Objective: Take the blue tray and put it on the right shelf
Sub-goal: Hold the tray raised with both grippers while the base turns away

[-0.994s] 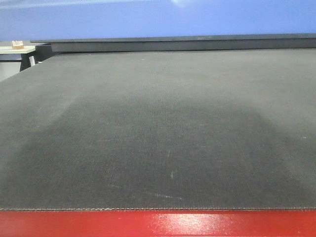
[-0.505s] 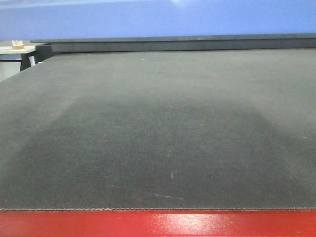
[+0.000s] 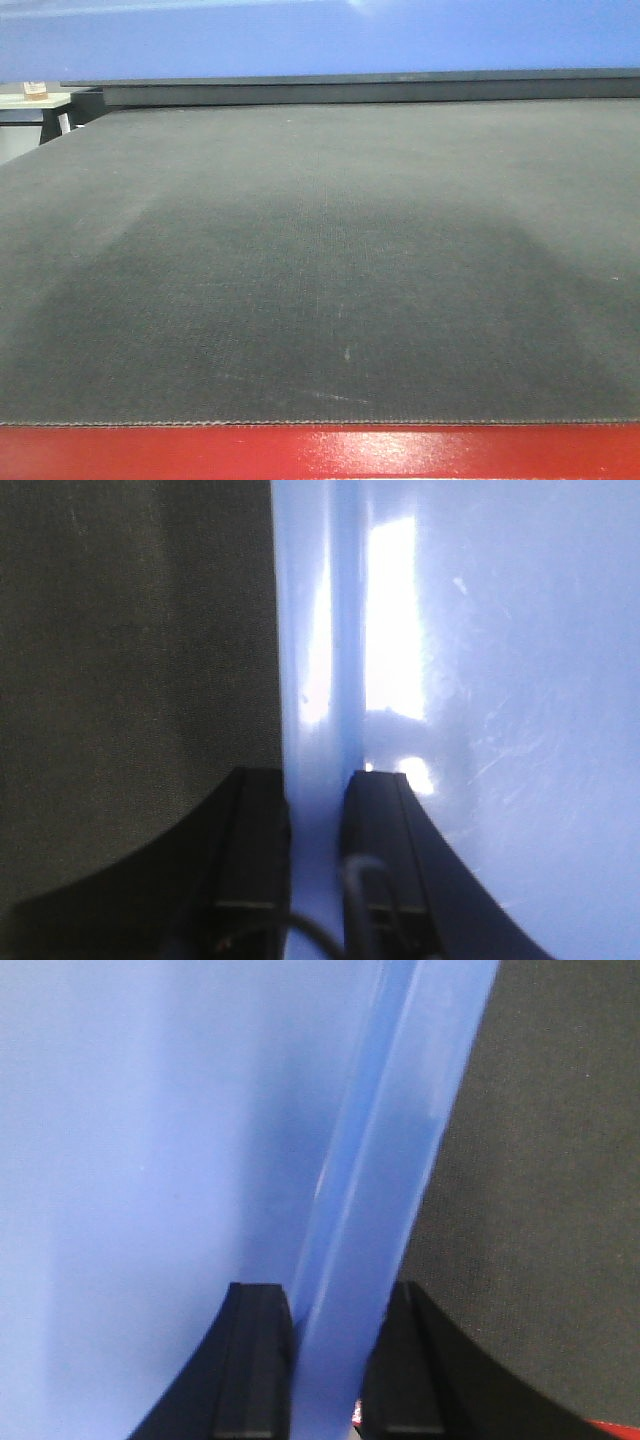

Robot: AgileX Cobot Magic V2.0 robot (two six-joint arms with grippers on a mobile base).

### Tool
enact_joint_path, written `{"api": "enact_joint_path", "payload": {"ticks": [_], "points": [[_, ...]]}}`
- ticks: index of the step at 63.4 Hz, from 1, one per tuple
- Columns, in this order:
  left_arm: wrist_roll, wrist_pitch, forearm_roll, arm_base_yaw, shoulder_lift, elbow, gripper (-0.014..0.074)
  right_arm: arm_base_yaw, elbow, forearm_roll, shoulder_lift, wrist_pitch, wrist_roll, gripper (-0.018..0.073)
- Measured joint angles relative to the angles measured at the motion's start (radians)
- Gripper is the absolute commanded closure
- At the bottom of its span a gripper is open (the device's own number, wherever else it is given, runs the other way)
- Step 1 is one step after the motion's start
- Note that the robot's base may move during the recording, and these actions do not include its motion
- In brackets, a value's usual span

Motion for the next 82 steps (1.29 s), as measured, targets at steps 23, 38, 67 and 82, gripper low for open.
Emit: {"api": "enact_joint_path", "payload": {"ticks": [23,38,67,82], "points": [[0.000,0.000,0.002,0.000,0.000,0.000,0.0645,0.000,0.000,0.000,0.000,0.000,0.000,0.0536],[0.000,0.004,0.000,0.000,0.000,0.000,0.0645,0.000,0.000,0.000,0.000,0.000,0.000,0.0536],[0.000,0.009,-0.039,0.000,0.000,-0.001,0.0645,0.000,0.000,-0.016,0.000,0.010,-0.002,0.0536],[0.000,0.009,-0.041,0.000,0.000,-0.001,0.0645,0.000,0.000,-0.017,0.000,0.010,-0.002,0.0536]]}}
